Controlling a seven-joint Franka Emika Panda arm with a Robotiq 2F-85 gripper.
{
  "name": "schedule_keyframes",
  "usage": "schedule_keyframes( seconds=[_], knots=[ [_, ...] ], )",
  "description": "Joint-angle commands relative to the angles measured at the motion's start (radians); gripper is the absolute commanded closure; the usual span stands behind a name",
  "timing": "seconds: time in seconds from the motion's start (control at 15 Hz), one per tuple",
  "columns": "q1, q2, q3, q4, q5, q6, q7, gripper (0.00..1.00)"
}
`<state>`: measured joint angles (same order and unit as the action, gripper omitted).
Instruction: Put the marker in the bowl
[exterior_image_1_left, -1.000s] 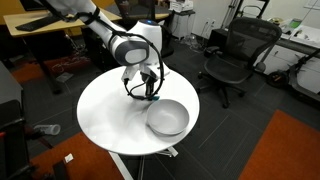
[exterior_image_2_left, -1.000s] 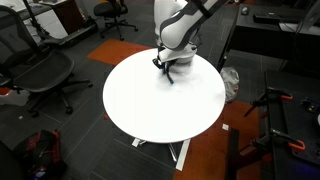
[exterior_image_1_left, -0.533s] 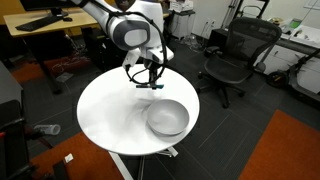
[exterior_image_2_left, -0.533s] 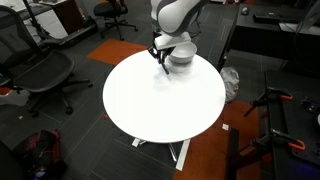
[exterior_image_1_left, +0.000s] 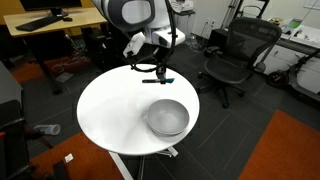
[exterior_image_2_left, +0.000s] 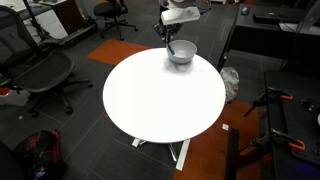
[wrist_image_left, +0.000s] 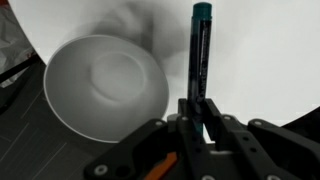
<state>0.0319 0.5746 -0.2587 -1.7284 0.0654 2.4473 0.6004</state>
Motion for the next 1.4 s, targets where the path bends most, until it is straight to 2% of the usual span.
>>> schedule_keyframes(
  seconds=[0.0, 0.47, 1.07, 1.13, 1.2, 1.33],
  knots=[
    [-0.006, -0.056, -0.028, -0.049, -0.037, -0.02, 0.061, 0.95],
    [-0.057, -0.013, -0.045, -0.033, -0.034, -0.011, 0.093, 0.95],
    [-0.121, 0.049, -0.024, 0.004, 0.0, -0.012, 0.062, 0.95],
    [-0.121, 0.055, -0.025, 0.008, 0.002, -0.009, 0.068, 0.56],
    [-0.124, 0.058, -0.023, 0.01, 0.004, -0.008, 0.063, 0.55],
    [-0.123, 0.064, -0.023, 0.015, 0.006, -0.009, 0.065, 0.42]
  ],
)
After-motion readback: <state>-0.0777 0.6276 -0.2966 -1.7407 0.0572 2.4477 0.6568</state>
